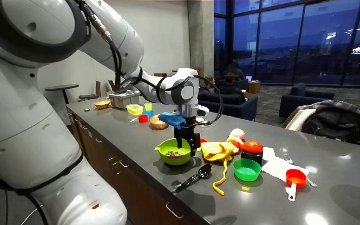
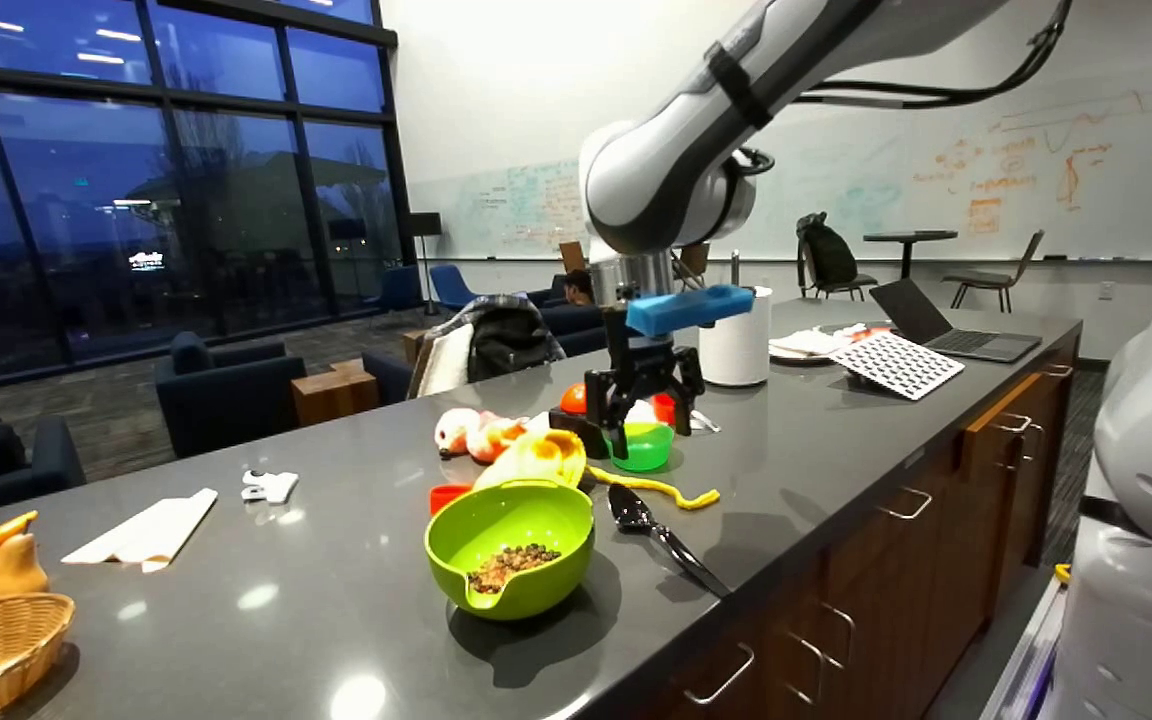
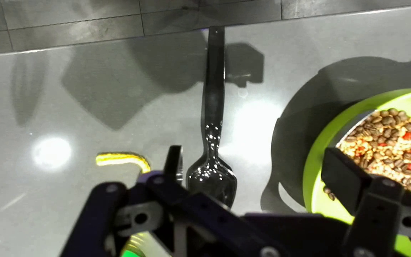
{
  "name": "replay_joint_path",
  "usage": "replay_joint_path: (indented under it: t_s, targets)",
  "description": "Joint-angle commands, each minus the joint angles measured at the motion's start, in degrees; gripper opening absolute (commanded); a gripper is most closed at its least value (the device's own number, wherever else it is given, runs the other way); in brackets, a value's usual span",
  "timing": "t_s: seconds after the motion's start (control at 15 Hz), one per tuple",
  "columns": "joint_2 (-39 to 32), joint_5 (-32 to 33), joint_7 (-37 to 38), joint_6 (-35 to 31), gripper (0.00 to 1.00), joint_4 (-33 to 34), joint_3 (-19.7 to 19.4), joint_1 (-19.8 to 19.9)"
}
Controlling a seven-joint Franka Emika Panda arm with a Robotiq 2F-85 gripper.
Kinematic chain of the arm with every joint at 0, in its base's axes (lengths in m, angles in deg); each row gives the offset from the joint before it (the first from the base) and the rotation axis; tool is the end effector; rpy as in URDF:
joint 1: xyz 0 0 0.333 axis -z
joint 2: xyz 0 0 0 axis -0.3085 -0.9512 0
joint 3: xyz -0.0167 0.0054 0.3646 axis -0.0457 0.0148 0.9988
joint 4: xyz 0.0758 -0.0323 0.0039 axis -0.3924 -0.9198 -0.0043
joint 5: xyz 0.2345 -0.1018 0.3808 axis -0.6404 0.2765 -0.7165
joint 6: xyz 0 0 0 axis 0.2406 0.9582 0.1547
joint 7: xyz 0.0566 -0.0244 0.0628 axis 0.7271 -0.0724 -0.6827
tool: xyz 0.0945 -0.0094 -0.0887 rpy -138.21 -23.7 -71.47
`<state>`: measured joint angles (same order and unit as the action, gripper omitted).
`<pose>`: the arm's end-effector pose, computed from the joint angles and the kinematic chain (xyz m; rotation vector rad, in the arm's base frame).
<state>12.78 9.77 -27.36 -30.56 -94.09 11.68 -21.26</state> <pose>0.4655 0.0832 0.3734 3.1164 -0.2452 -0.1425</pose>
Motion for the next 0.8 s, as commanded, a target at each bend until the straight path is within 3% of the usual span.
replay_joint_path:
  t_s: [0.0, 0.73]
  targets:
    - [0.0, 0.1, 2.4, 5.5, 1.0, 5.2, 1.1, -0.3]
    - [-9.1, 6.3, 2.4, 17.2, 1.0, 22.7, 0.9, 0.6]
